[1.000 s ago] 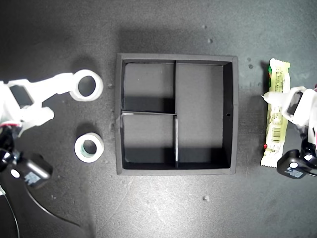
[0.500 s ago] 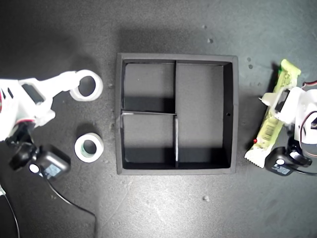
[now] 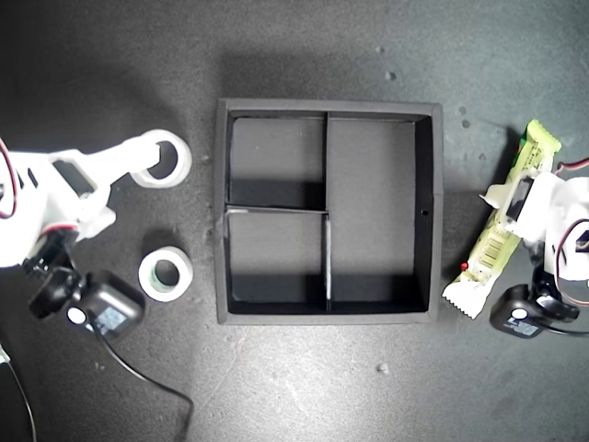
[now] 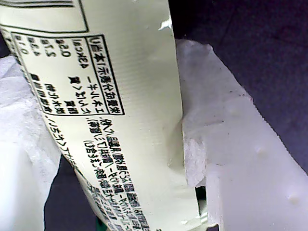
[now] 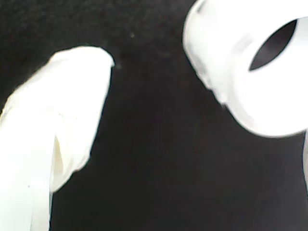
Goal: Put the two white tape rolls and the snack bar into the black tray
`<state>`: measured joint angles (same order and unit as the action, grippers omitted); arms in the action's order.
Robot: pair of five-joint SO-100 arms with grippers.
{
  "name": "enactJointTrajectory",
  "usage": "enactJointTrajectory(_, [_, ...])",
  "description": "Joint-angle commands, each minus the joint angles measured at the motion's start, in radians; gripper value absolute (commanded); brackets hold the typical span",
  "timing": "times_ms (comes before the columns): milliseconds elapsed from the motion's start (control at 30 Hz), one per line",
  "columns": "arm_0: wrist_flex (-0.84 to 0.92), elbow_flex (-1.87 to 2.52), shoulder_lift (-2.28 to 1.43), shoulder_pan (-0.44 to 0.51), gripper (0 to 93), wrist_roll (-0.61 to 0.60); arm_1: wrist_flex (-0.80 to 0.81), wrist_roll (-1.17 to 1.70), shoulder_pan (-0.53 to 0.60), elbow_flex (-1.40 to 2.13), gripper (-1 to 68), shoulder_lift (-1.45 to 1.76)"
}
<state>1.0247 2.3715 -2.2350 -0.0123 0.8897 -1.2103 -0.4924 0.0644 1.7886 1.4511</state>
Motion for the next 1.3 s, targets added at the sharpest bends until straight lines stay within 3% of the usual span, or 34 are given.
enactJointTrajectory(0, [-0.012, 0.009, -0.04, 0.011, 31.5, 0.014, -0.063, 0.155, -0.011, -0.074, 10.2, 0.015])
enactJointTrajectory(433, [-0.037, 0.091, -0.109, 0.011, 31.2, 0.018, -0.371, 0.403, -0.104, -0.486, 9.2, 0.005])
enactJointTrajectory(667, [-0.037, 0.097, -0.11, 0.011, 31.2, 0.023, -0.397, 0.552, -0.153, -0.637, 10.7, -0.051])
enactJointTrajectory(900, [-0.049, 0.092, -0.091, 0.011, 31.2, 0.025, -0.517, 0.626, -0.147, -1.062, 10.0, -0.408])
enactJointTrajectory(1267, [-0.084, 0.097, -0.048, 0.003, 31.3, 0.026, -0.502, 0.624, -0.101, -1.327, 11.4, -0.583])
